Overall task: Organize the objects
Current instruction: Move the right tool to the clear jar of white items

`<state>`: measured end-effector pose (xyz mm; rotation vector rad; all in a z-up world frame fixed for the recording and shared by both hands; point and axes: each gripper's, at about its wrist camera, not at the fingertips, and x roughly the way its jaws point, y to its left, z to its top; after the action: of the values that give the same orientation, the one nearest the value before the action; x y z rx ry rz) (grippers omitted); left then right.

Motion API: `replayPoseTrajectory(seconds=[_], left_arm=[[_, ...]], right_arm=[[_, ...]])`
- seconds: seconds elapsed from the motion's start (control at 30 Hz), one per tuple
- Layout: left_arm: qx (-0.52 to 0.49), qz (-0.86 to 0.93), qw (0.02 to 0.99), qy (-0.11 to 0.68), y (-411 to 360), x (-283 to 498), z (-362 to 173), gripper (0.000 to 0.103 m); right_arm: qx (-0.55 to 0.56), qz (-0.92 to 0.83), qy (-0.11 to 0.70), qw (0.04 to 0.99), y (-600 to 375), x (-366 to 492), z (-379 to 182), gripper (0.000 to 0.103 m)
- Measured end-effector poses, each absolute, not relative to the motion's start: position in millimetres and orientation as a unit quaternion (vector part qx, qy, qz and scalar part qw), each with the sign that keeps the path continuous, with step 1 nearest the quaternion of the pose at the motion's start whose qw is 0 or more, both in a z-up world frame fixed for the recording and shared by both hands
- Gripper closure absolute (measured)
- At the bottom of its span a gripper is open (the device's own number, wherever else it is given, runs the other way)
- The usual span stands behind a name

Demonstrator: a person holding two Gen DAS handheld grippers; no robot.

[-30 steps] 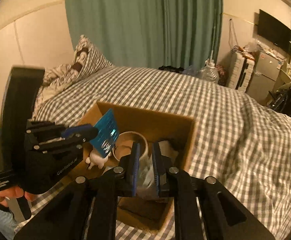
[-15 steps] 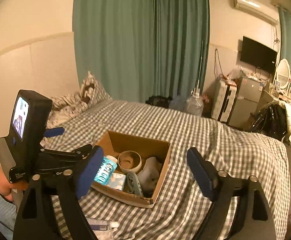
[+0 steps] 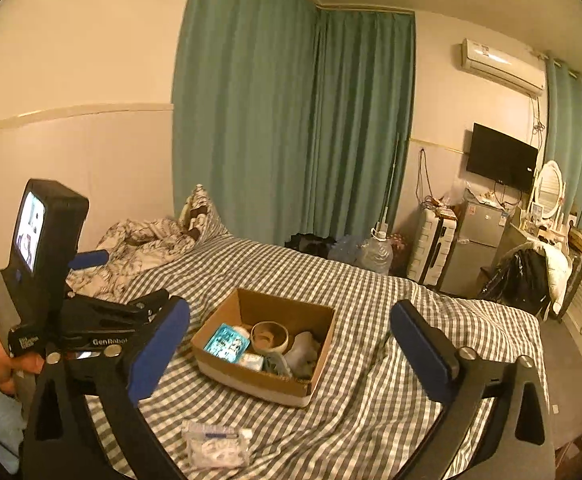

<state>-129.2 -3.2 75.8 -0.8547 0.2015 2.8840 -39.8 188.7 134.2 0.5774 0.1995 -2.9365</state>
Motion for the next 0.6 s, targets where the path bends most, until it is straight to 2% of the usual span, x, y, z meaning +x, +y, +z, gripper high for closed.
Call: replayPoseTrajectory(seconds=[0.3,0.6], left_arm=[[-0.307,0.951,0.033,0.021,-33.2,-81.8,18.9,0.000],[-0.364,0.931,0.017,0.032,-30.1,-80.9,-64.3,0.000]], right_arm=[[0.249,-0.962,0.082,0.077,171.6,-32.9,67.7,0.000],[0.372,-0.921,0.074,0.092,157.9,-59.8,-62.2,0.000]])
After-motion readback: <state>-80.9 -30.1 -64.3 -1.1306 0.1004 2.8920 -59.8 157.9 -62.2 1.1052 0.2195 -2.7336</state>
